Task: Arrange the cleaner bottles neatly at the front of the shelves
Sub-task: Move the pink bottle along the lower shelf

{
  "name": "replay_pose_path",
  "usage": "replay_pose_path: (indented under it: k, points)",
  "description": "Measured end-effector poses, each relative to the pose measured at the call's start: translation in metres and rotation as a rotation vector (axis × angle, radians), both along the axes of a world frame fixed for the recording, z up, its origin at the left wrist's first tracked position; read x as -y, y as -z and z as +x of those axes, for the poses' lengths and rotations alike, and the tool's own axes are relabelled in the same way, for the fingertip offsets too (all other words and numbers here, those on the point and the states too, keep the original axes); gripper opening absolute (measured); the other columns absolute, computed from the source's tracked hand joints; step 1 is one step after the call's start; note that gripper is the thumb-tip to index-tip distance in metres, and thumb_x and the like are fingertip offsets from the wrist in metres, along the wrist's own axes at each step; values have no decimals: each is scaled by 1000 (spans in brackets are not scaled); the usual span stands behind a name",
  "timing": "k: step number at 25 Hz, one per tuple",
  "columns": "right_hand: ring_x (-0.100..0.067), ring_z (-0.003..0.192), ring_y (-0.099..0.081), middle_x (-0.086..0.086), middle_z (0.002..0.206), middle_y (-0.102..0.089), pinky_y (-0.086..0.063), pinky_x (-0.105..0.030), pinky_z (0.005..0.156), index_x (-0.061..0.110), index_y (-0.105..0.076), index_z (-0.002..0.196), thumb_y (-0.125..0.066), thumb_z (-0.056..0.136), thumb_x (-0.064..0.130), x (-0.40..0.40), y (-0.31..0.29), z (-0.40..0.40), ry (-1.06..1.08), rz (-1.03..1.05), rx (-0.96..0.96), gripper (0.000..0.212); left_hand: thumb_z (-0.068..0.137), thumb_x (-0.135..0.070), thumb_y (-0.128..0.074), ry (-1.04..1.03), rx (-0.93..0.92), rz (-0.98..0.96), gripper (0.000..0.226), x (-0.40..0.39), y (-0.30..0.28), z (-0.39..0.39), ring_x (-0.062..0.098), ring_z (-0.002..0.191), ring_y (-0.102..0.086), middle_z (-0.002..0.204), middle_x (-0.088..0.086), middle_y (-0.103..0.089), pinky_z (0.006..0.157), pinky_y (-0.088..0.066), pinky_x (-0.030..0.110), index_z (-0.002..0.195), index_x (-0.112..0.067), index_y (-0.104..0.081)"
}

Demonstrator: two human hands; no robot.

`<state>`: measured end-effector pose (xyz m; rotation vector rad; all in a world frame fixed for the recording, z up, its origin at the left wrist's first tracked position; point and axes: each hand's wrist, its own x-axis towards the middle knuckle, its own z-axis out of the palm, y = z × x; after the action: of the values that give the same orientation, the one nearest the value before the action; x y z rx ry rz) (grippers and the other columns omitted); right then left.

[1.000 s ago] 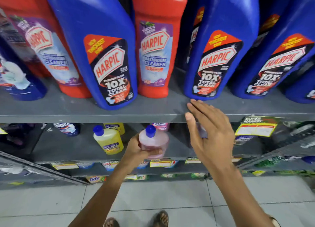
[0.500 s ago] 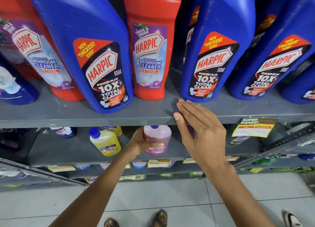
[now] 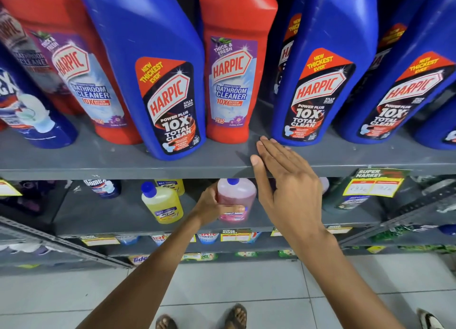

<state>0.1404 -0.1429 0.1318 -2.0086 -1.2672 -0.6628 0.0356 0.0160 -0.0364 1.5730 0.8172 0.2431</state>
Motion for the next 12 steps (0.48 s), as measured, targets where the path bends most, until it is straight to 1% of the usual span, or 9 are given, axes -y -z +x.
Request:
replay_pose_path:
  k: [6, 9, 12]
  points:
    - [-20, 135, -71, -5, 140, -75, -55, -41, 117, 8, -77, 134, -53, 113, 37, -3, 5, 3, -34, 15, -1, 42, 76, -10, -99, 9, 21, 3, 81, 4, 4, 3, 33, 125, -75, 136, 13, -77, 107, -62, 54, 147, -13, -62]
    - [-20, 136, -70, -5, 141, -75, -53, -40, 118, 8, -76, 135, -51, 114, 38, -3, 7, 2, -42, 21, -5, 44, 78, -8, -98, 1, 17, -8, 82, 7, 5, 1, 35, 128, -73, 139, 14, -75, 109, -61, 55, 150, -12, -58]
    - [-21, 137, -70, -6, 143, -74, -53, -41, 119, 8, -75, 136, -52, 114, 37, -5, 7, 1, -52, 9, -30, 43, 76, -15, -100, -11, -2, 34, 87, 10, 1, -2, 34, 131, -71, 141, 11, -74, 110, -61, 51, 151, -14, -56]
